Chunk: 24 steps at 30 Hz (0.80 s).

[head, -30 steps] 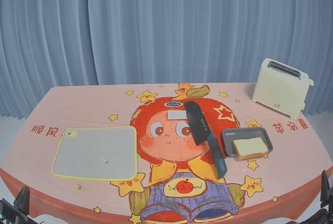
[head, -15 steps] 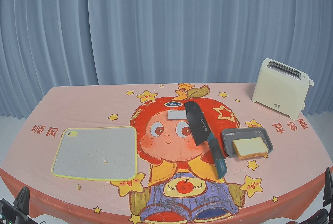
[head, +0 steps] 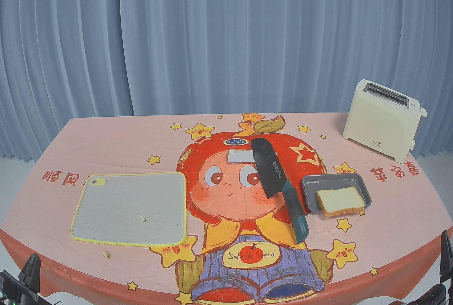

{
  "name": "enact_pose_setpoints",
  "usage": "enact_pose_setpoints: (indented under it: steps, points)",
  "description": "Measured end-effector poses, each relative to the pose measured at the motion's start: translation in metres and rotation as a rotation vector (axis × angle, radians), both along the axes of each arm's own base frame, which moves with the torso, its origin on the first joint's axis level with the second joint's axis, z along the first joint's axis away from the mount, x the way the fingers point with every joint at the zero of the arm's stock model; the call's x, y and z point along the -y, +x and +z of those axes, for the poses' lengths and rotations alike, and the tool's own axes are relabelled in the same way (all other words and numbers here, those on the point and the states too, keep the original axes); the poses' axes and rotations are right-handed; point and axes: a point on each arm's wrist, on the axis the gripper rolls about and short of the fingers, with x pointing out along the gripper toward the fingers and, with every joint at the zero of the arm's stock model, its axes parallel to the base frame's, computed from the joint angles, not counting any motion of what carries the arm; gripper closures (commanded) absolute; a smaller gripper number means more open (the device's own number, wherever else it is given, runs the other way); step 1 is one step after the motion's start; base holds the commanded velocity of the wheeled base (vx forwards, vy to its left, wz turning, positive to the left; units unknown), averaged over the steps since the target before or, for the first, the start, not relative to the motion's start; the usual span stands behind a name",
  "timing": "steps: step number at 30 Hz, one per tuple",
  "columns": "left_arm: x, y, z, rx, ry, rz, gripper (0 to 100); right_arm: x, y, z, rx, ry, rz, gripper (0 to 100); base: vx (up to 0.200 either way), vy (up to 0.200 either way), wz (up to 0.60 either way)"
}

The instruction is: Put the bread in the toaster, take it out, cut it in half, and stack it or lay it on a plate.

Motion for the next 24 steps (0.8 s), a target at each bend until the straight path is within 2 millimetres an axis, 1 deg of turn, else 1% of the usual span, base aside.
enact_pose_setpoints:
  steps: [7,16,22,24]
  points:
    - [0.0,0.0,0.0,0.001,0.0,0.0,100,0.001,0.002,0.009,-0.016,0.004,0.051,0,0.0,0.0,0.0]
    - [0.0,0.0,0.0,0.001,0.0,0.0,100,0.002,0.007,0.016,-0.051,0.002,0.125,0,0.0,0.0,0.0]
    - [0.0,0.0,0.0,0.002,0.0,0.0,100,0.001,0.012,0.018,-0.097,0.036,0.173,0,0.0,0.0,0.0]
    - [0.0,0.0,0.0,0.002,0.0,0.0,100,0.001,0.014,0.02,-0.112,0.073,0.183,0,0.0,0.0,0.0]
